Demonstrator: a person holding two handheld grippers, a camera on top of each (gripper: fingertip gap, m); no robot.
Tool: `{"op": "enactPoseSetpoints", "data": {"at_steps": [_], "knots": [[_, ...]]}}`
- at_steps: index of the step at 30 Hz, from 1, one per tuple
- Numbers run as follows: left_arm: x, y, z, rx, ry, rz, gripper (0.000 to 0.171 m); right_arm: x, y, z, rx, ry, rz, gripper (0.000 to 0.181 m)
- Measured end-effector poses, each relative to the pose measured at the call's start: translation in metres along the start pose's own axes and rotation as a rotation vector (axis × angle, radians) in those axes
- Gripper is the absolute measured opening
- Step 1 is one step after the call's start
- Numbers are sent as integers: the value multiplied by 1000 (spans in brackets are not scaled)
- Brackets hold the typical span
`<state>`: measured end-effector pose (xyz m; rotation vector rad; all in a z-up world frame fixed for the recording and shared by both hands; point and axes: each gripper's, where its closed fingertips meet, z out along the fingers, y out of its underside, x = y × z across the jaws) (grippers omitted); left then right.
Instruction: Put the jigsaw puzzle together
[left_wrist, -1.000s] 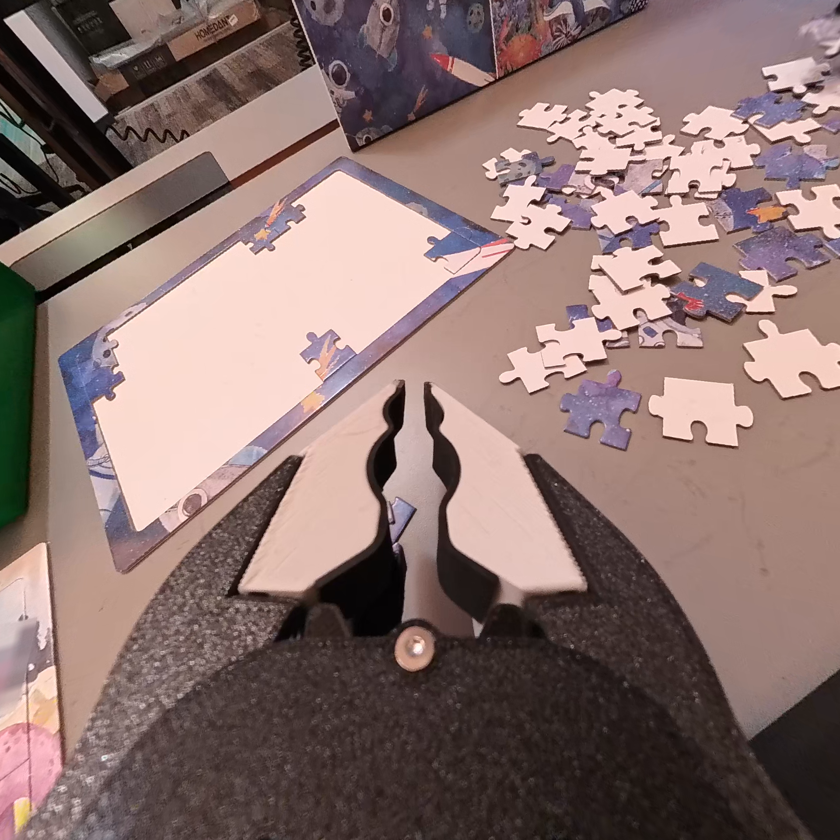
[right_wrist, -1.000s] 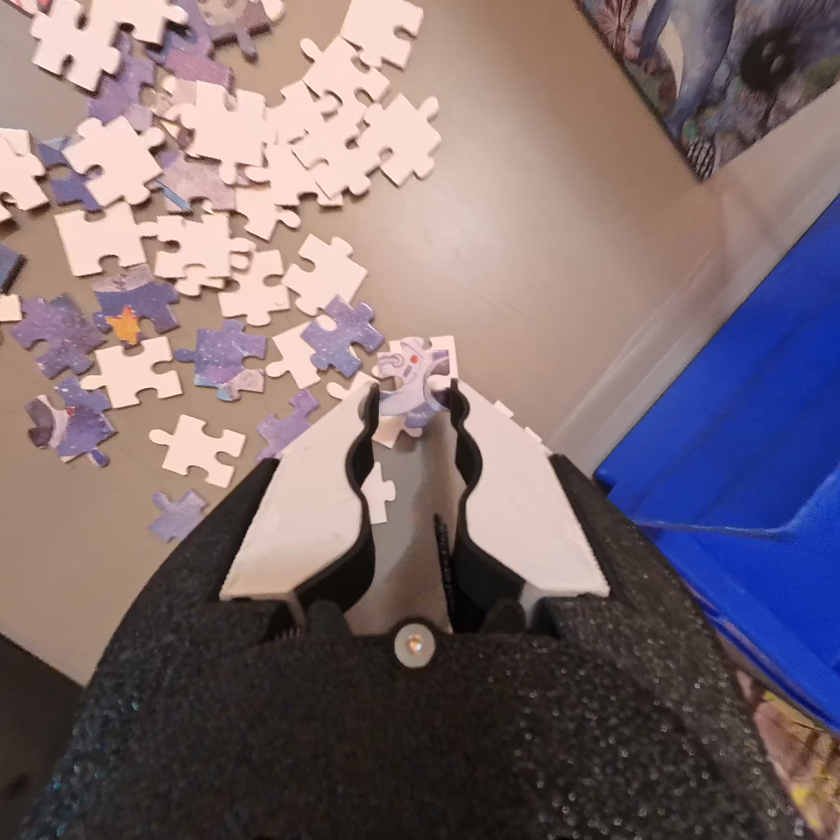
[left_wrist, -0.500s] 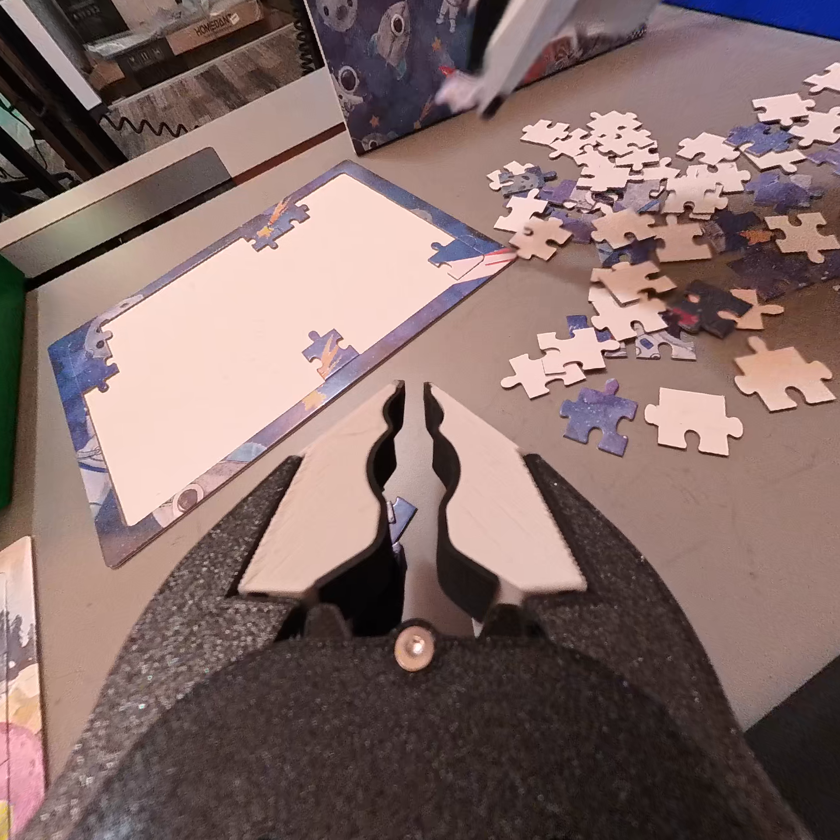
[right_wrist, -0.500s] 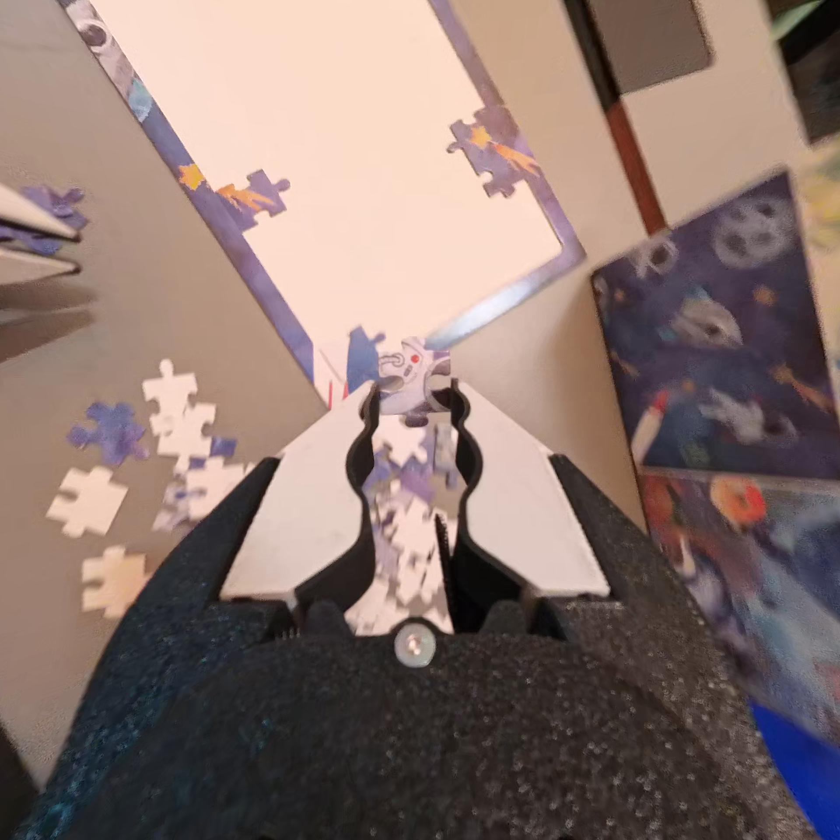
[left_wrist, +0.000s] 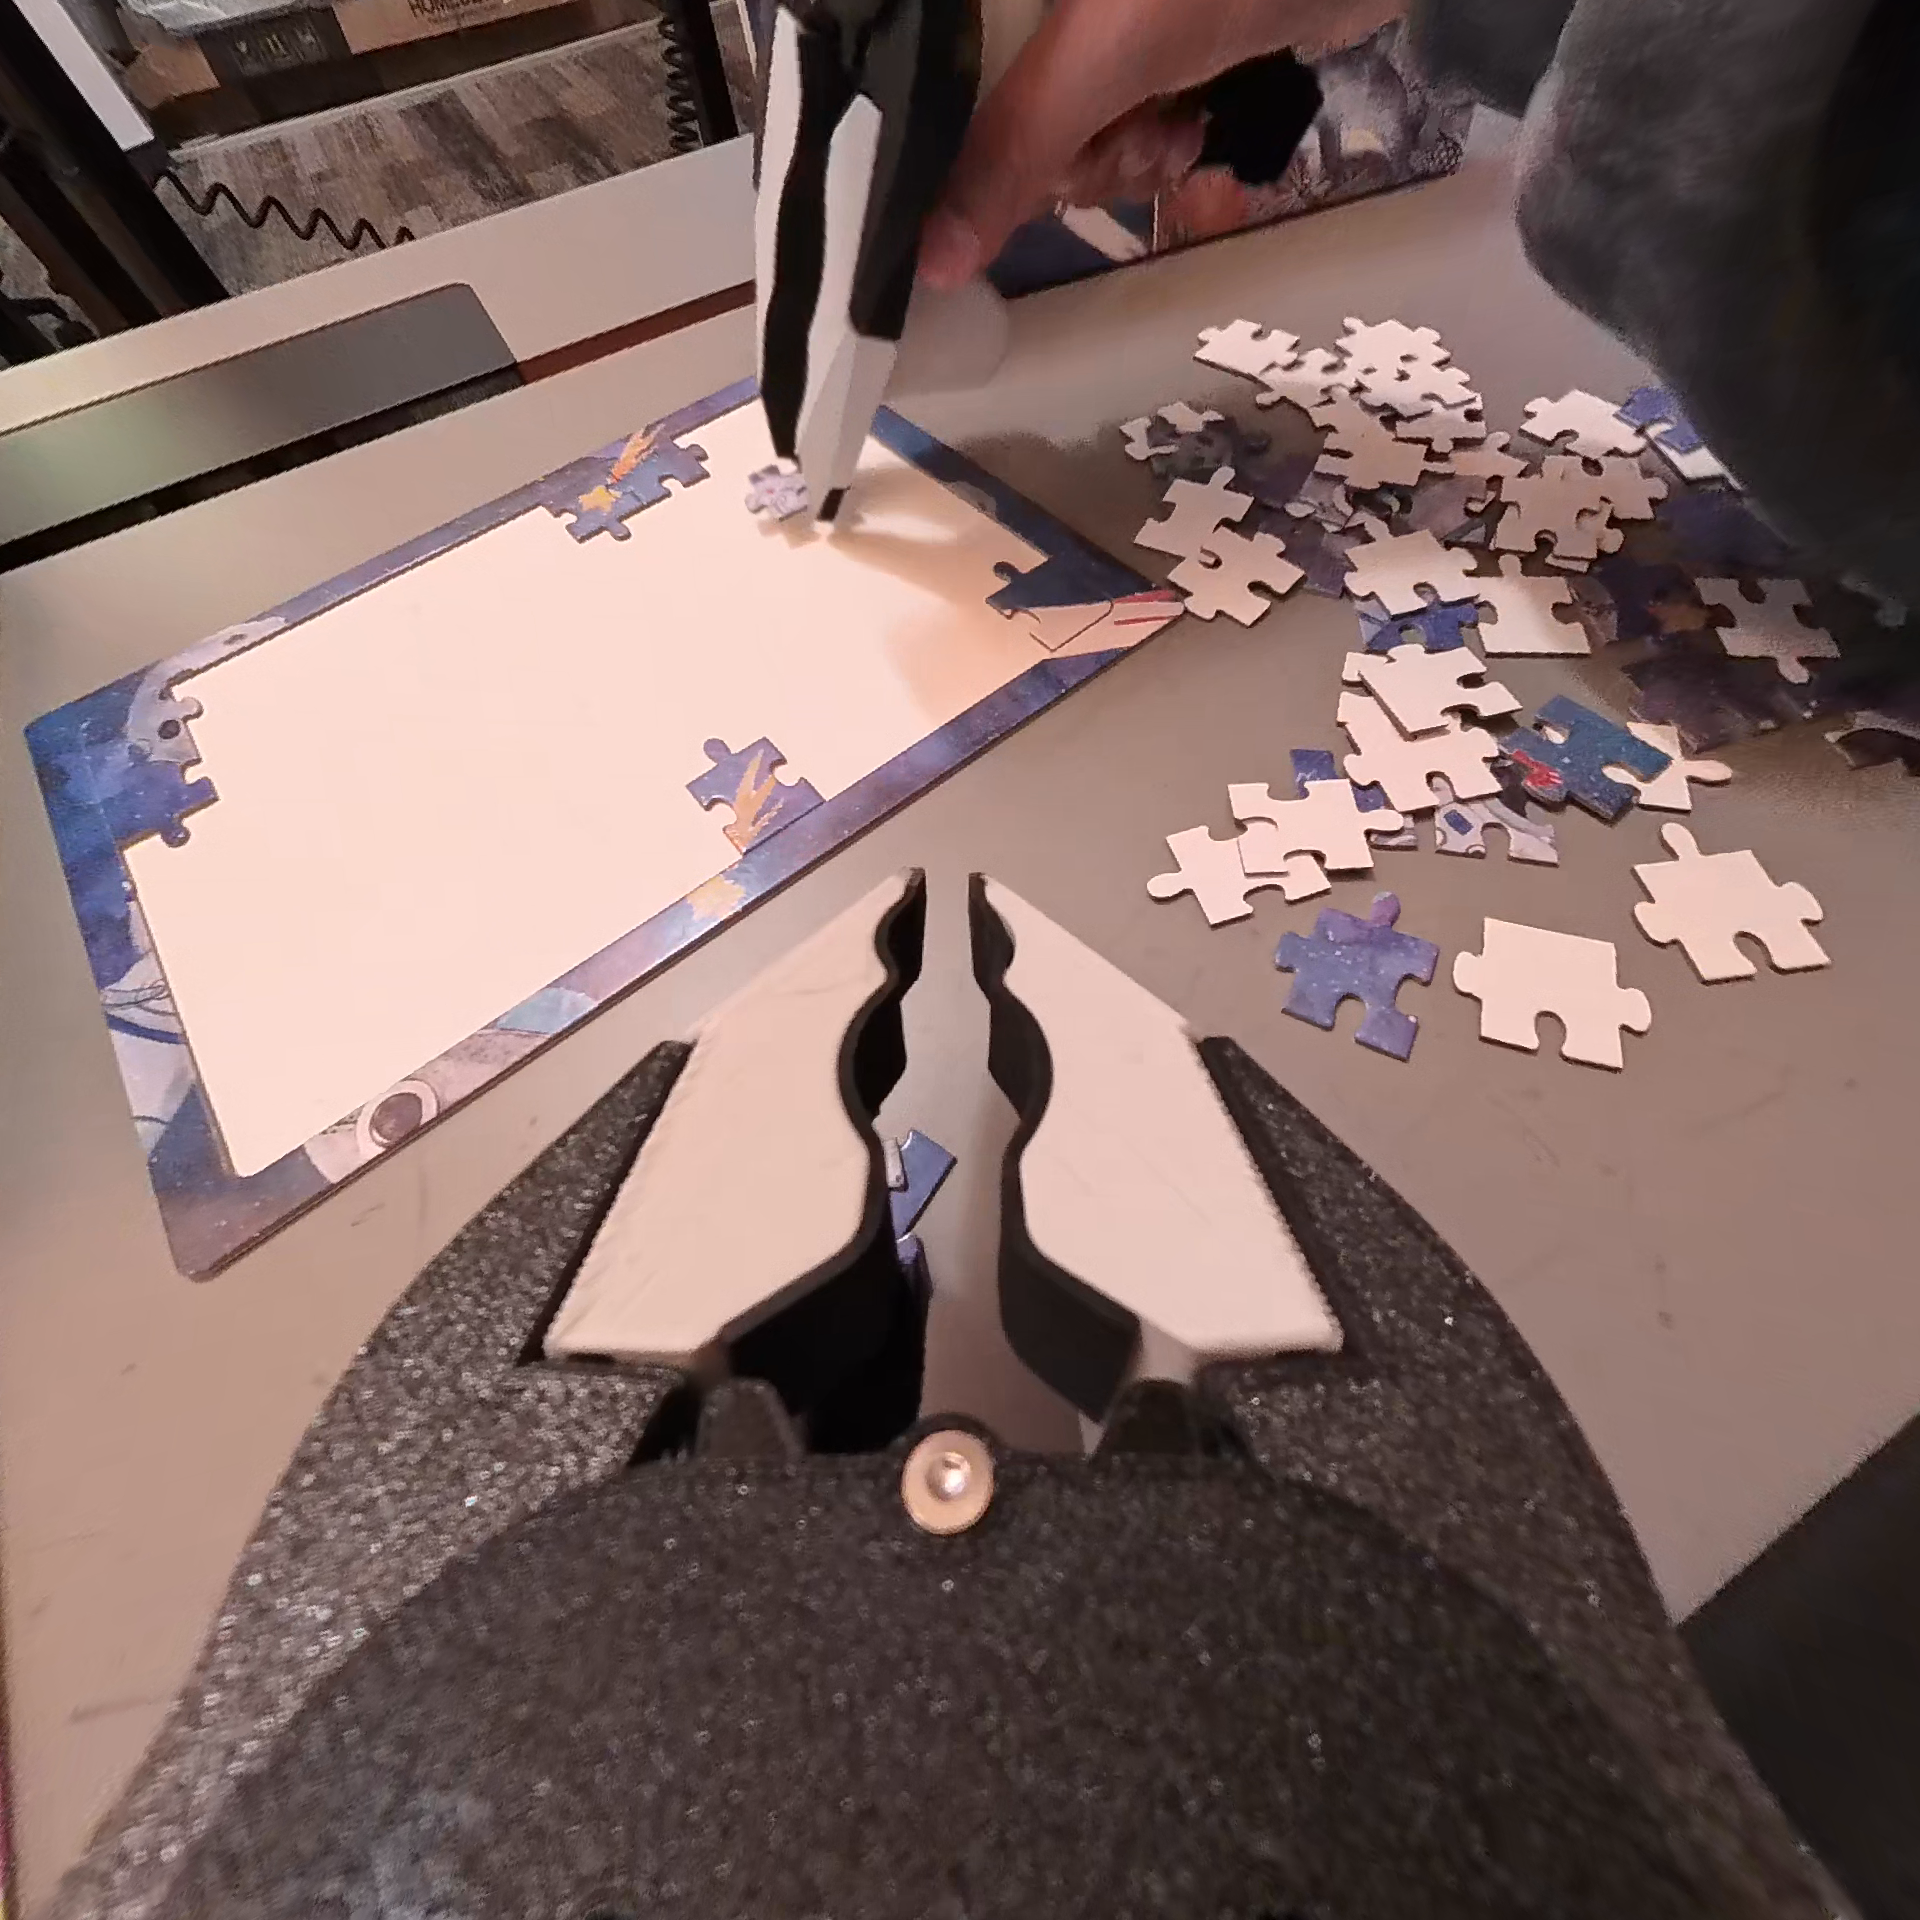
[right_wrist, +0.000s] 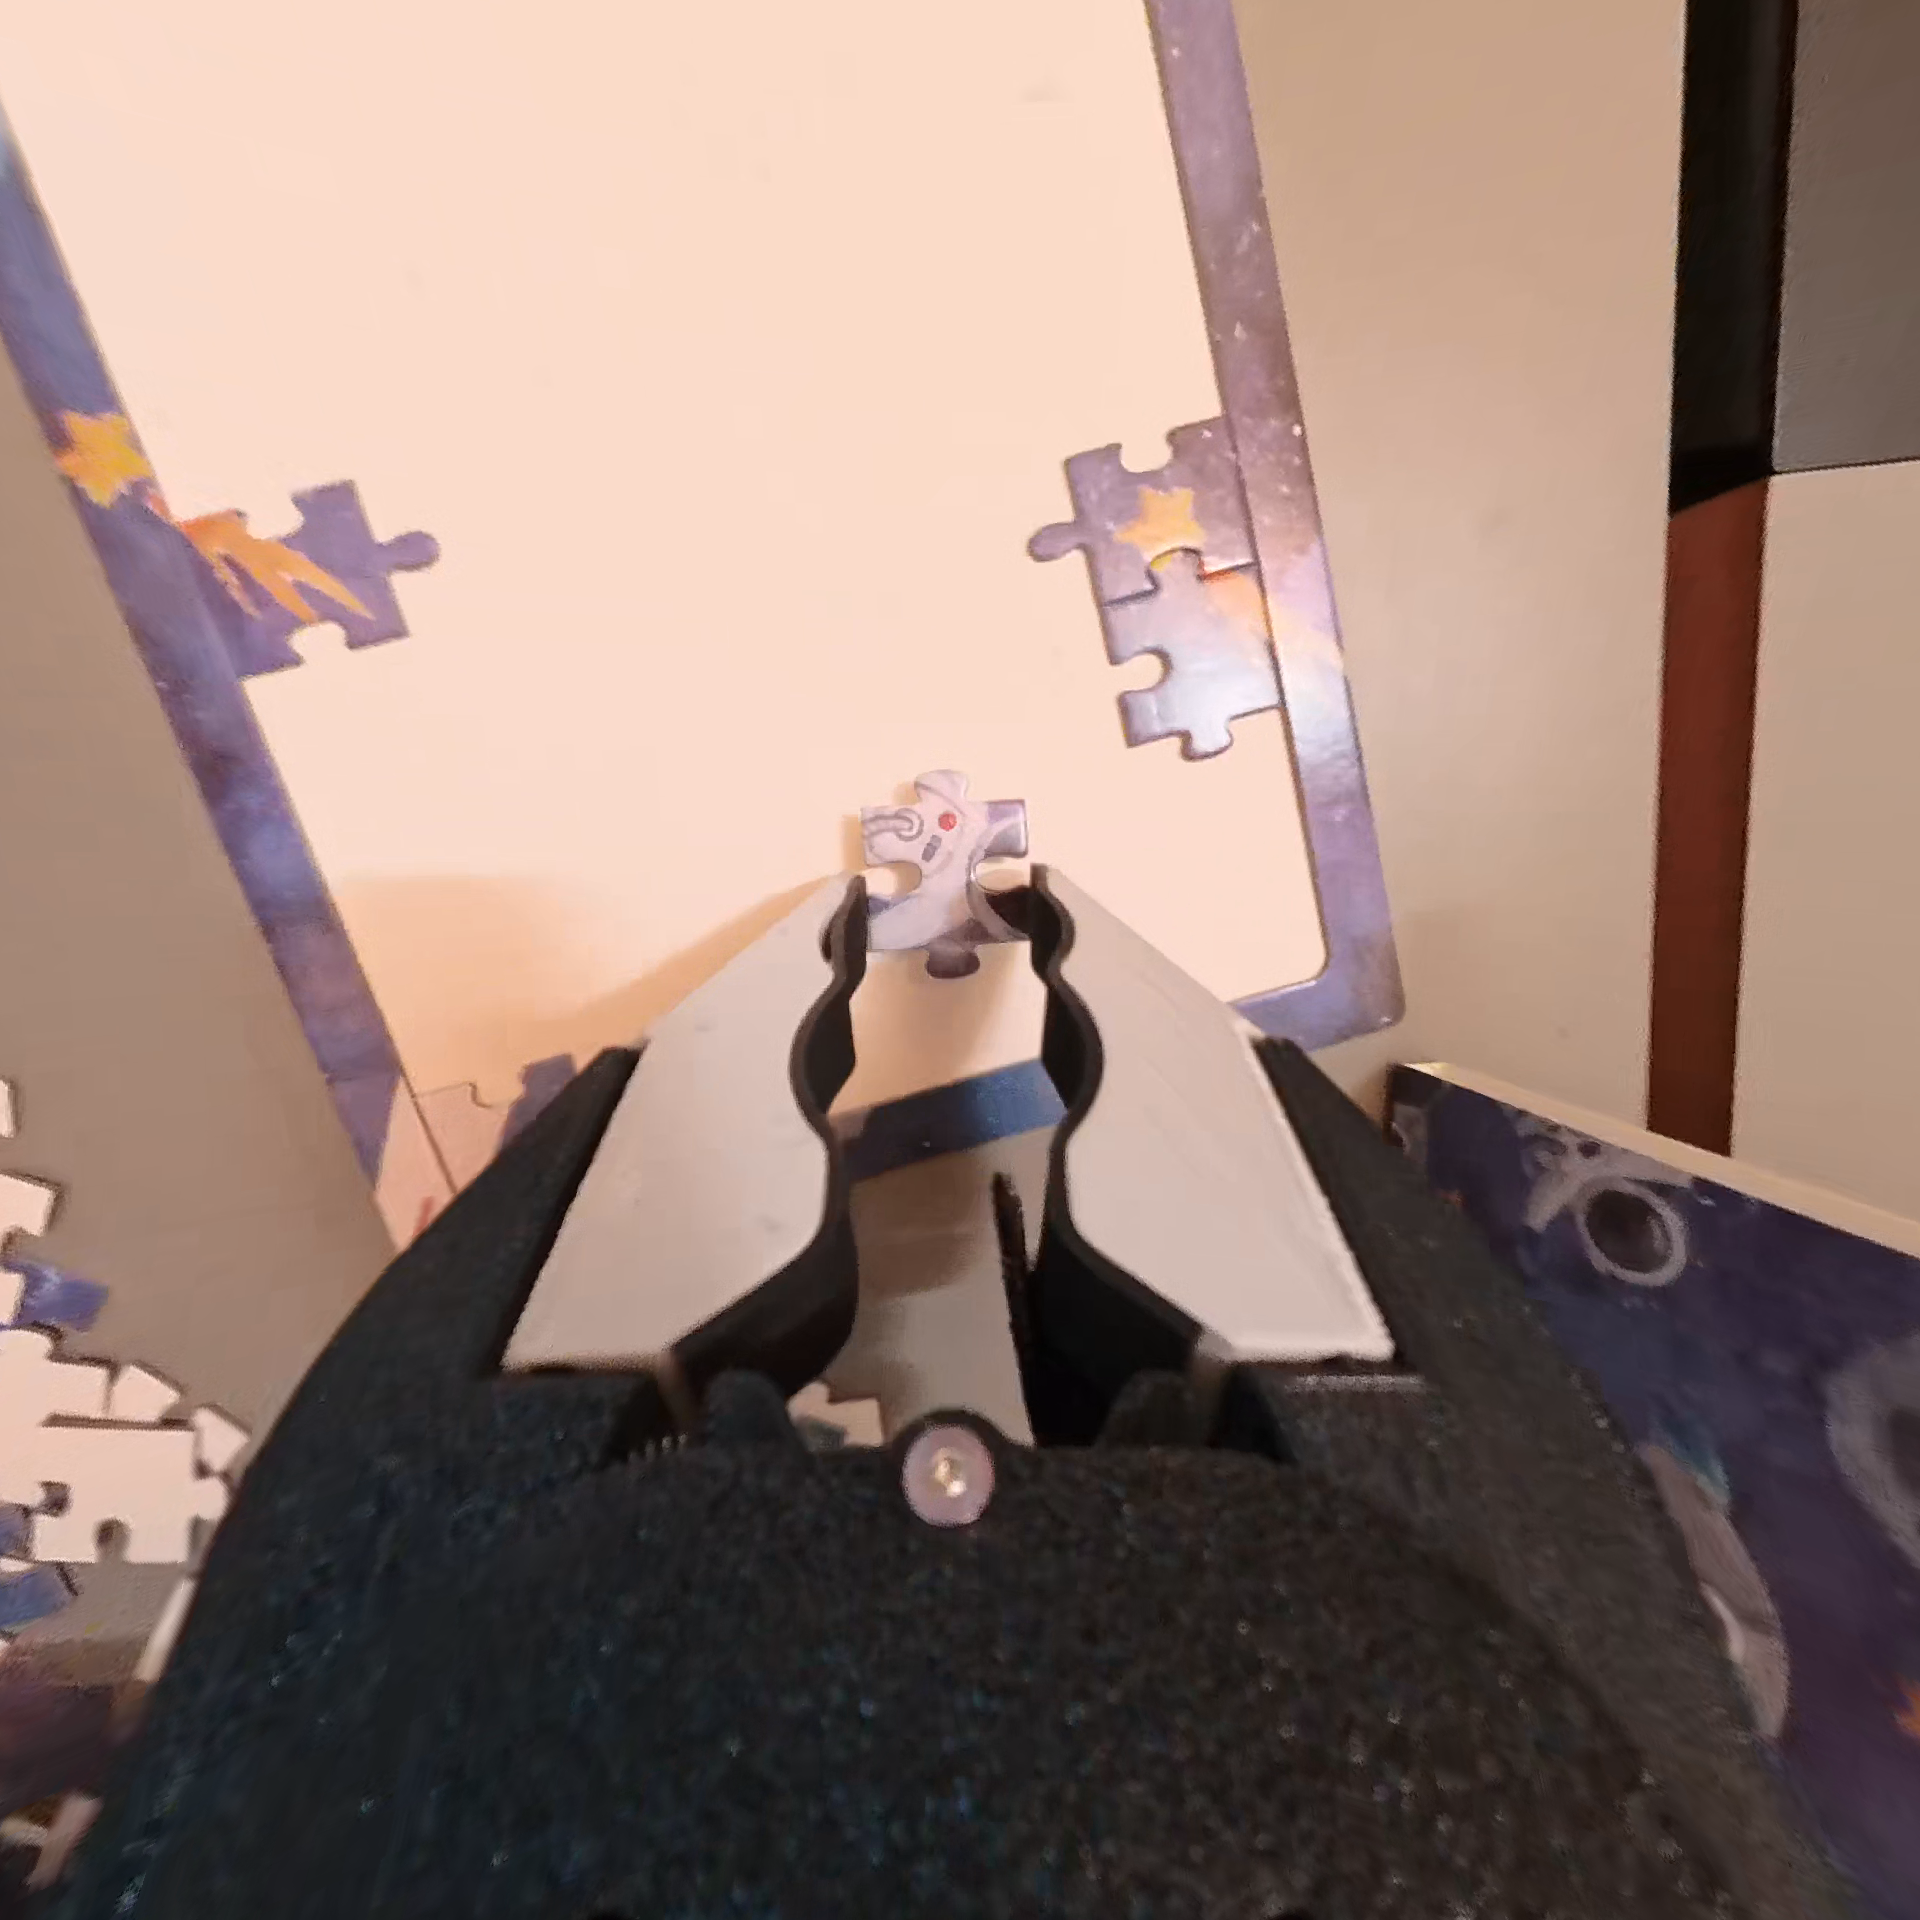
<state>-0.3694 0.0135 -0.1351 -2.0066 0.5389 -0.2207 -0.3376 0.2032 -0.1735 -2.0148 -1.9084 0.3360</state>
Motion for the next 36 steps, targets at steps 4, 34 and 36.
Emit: {"op": "enactPoseSetpoints", "data": {"at_steps": [4,34,36], "knots": [[1,1,1,-11,4,5,8,-3,-1,2,13,-54,2,31],[7,3,1,-19,7,40,8,-84,175,-126,452,248,611,37],[7,4,1,-24,2,50,8,-88,155,-120,470,232,551,38]]}}
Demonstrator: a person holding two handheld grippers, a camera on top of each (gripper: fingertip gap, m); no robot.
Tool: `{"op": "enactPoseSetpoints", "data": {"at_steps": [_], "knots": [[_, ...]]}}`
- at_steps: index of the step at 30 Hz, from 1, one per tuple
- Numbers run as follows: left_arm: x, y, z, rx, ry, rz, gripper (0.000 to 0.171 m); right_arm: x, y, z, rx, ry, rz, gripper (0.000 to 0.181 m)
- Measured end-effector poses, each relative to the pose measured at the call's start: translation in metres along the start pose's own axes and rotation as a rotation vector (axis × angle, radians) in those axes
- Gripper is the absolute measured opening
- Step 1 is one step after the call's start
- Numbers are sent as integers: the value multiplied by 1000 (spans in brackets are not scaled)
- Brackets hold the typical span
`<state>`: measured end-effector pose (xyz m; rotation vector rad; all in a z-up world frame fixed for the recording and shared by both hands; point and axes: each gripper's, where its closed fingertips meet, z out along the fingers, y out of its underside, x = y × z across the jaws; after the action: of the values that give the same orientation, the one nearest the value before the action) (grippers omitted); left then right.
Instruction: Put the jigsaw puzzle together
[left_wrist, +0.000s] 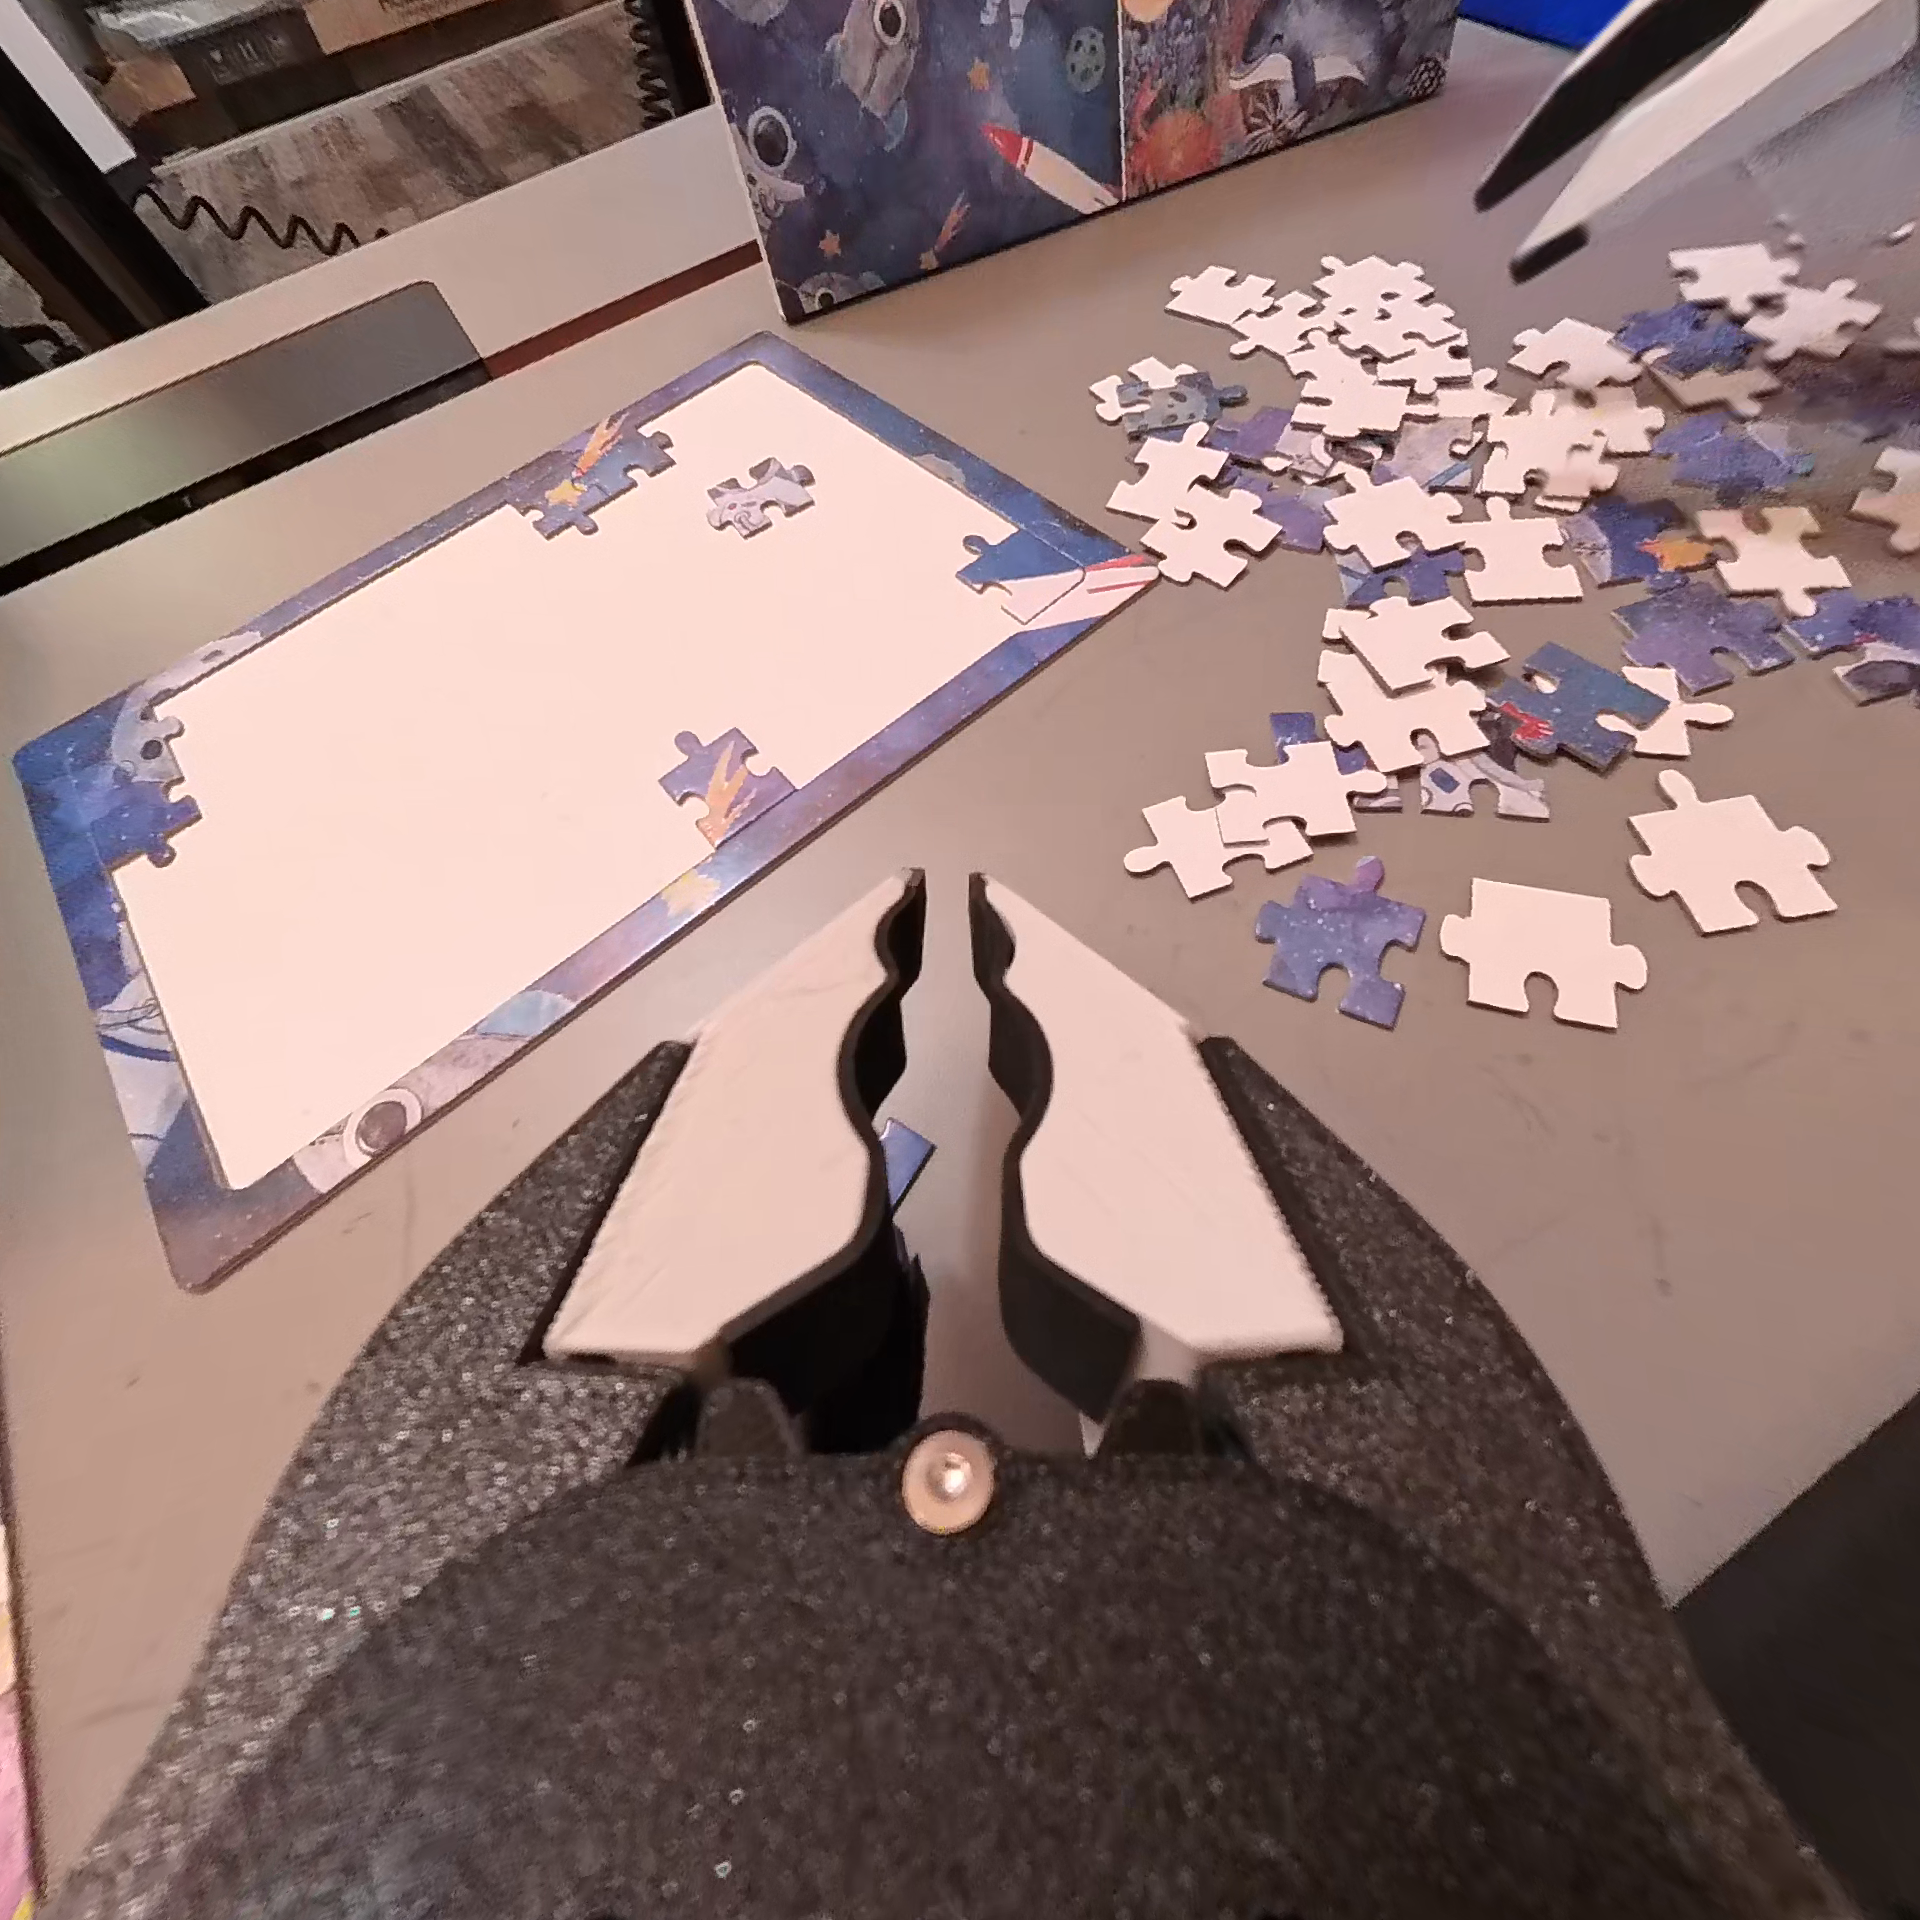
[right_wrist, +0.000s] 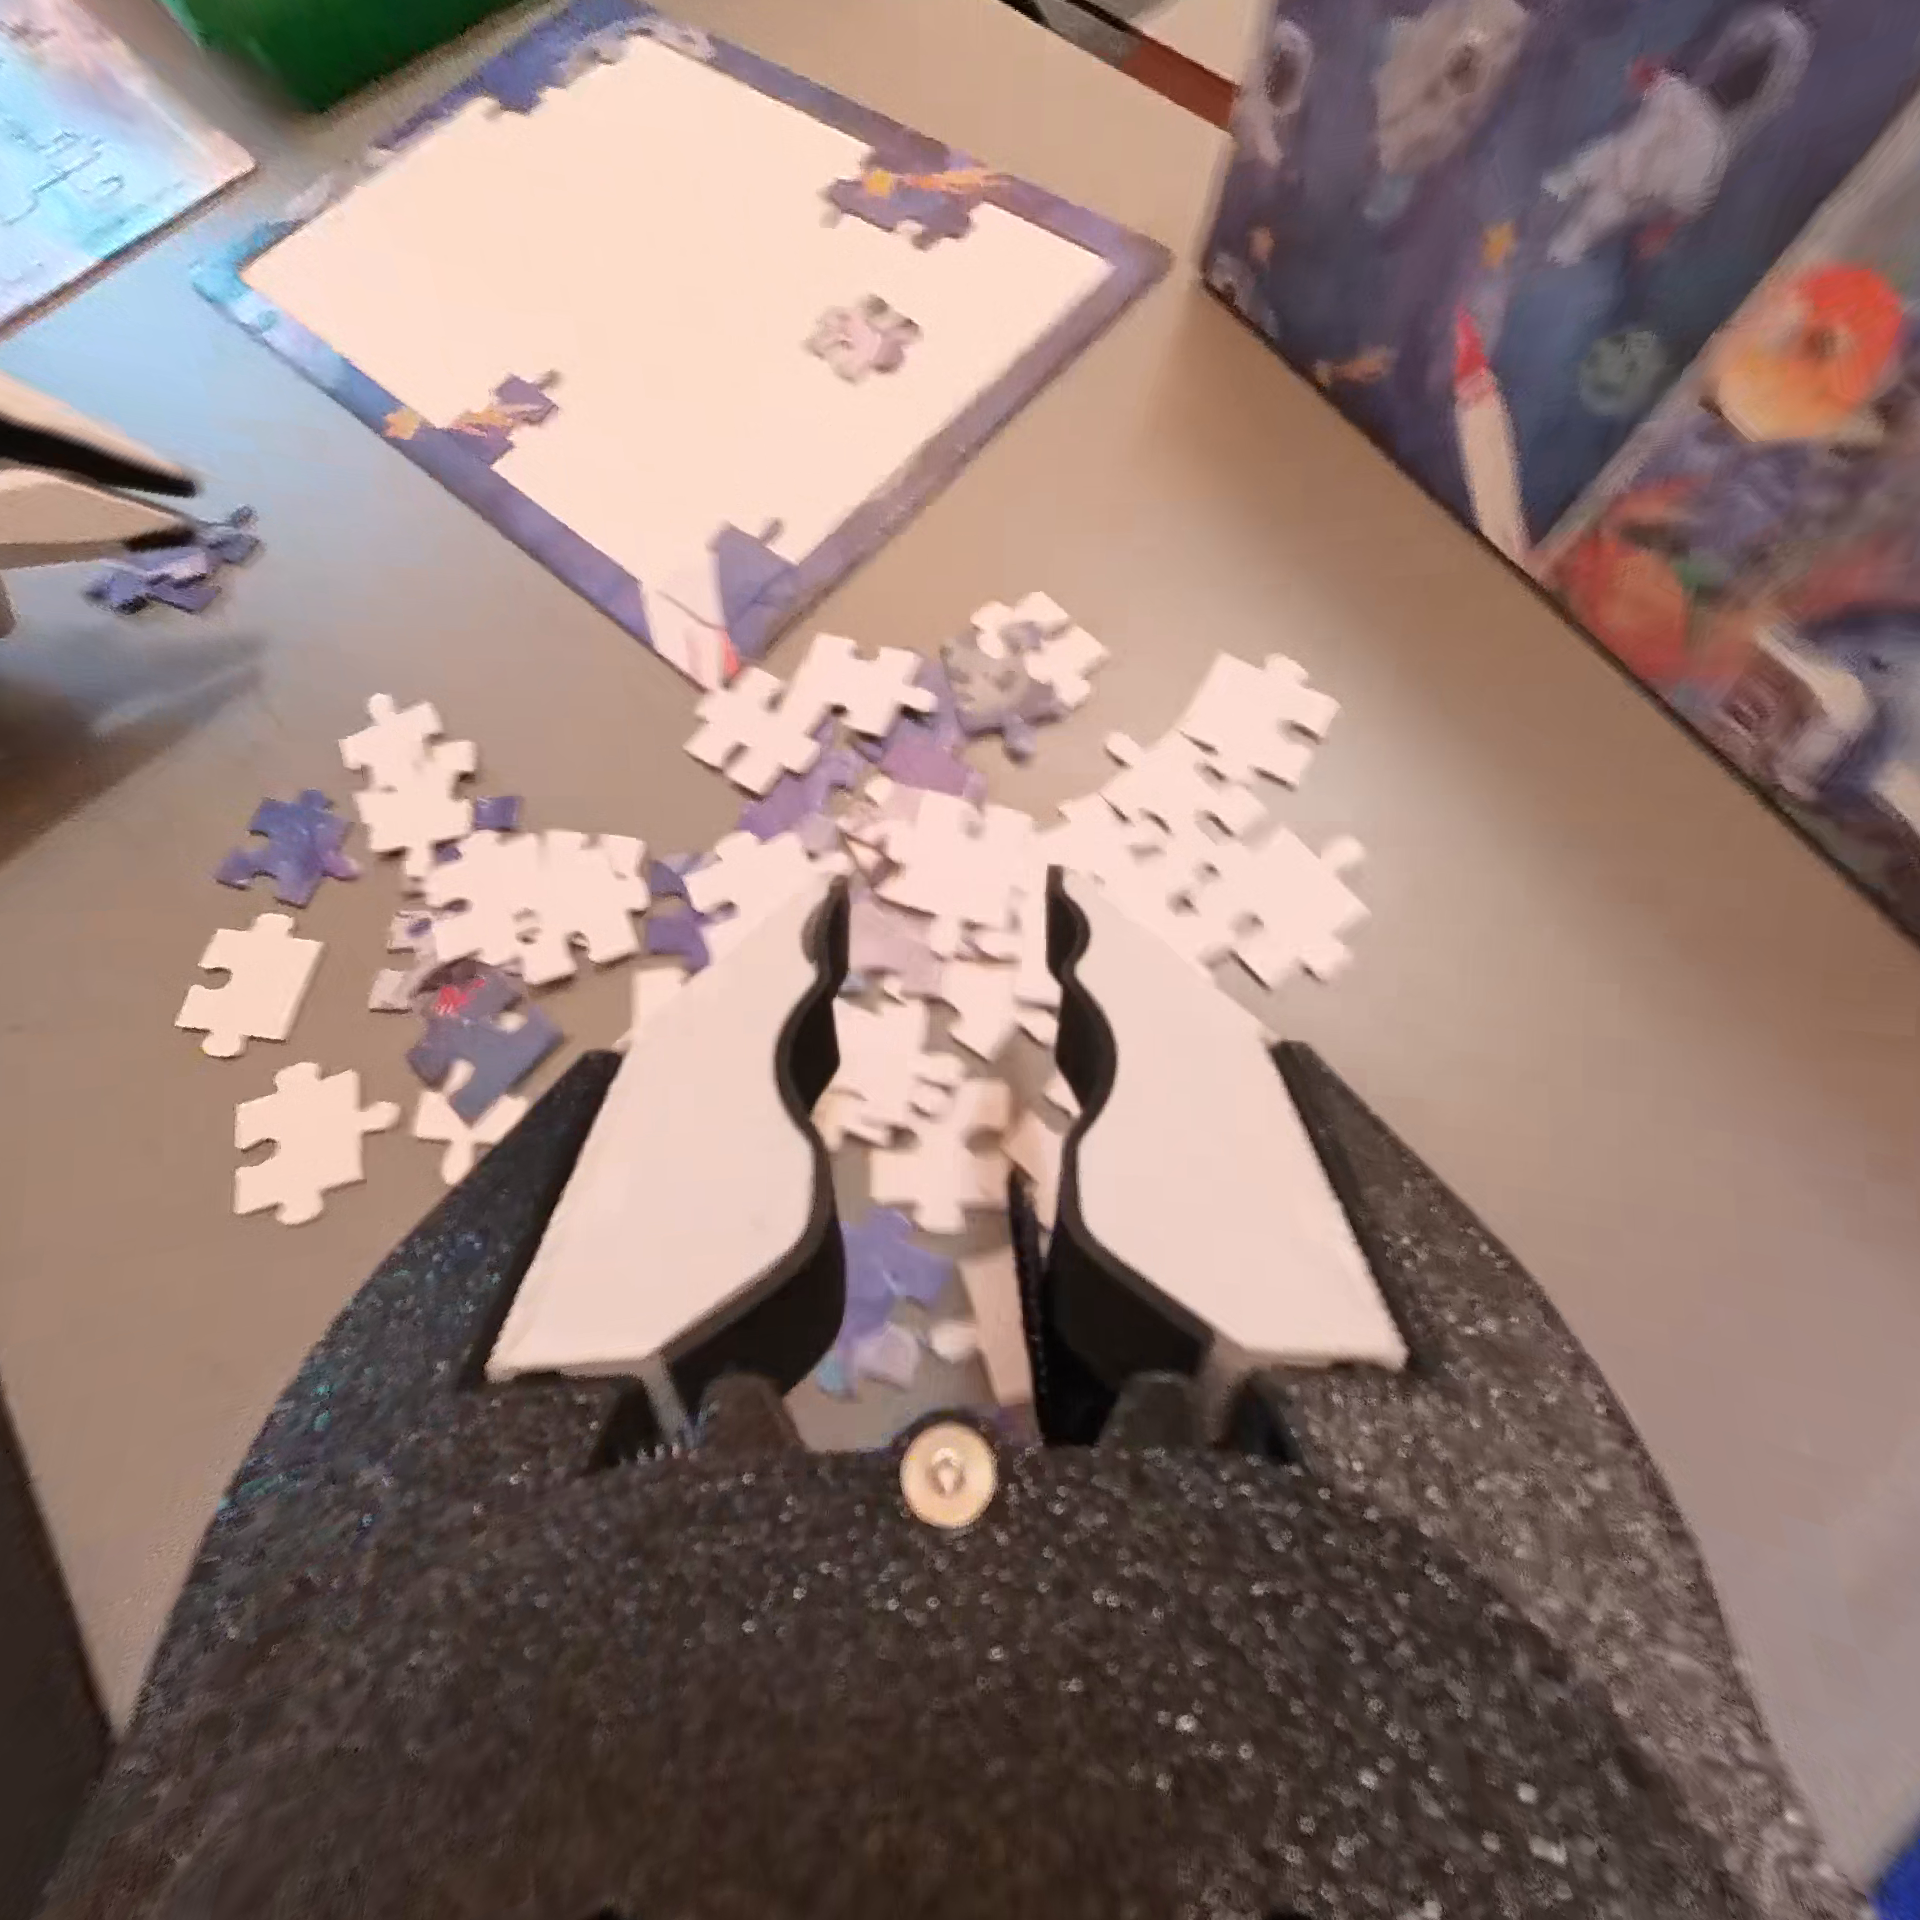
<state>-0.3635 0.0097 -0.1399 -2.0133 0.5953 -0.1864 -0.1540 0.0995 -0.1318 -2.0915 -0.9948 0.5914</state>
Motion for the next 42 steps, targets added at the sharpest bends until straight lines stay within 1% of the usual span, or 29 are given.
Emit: {"op": "enactPoseSetpoints", "data": {"at_steps": [2,4,7,9,12,15,17,18,20,23,24,28,31,36,42], "knots": [[0,1,1,-6,-4,8,8,-22,-7,14,-12,-36,-83,36],[0,1,1,-10,-9,15,8,-33,-6,27,-55,1,-178,35],[0,2,1,-12,-15,24,8,-35,0,41,-117,53,-238,34],[1,2,1,-14,-19,32,8,-29,7,45,-157,61,-200,35],[2,3,1,-18,-22,47,8,-15,22,43,-197,51,-91,44],[3,3,2,-20,-22,56,8,-3,29,31,-199,53,-19,43],[3,3,2,-19,-20,54,8,1,35,23,-213,47,-1,36],[3,3,2,-18,-19,52,8,3,36,20,-213,47,2,33],[3,2,1,-17,-17,49,8,7,32,18,-197,62,0,33],[3,3,1,-17,-16,49,8,-1,13,22,-121,51,-33,33],[3,3,2,-19,-15,51,8,-8,9,27,-117,32,-40,34],[4,3,2,-24,-16,60,8,-10,11,48,-174,62,-85,36],[4,3,2,-24,-17,63,8,-8,12,58,-182,70,-59,37],[4,3,2,-21,-17,64,8,-3,15,55,-184,55,0,37],[4,2,1,-16,-17,62,8,-6,21,44,-200,63,-33,37]]}}
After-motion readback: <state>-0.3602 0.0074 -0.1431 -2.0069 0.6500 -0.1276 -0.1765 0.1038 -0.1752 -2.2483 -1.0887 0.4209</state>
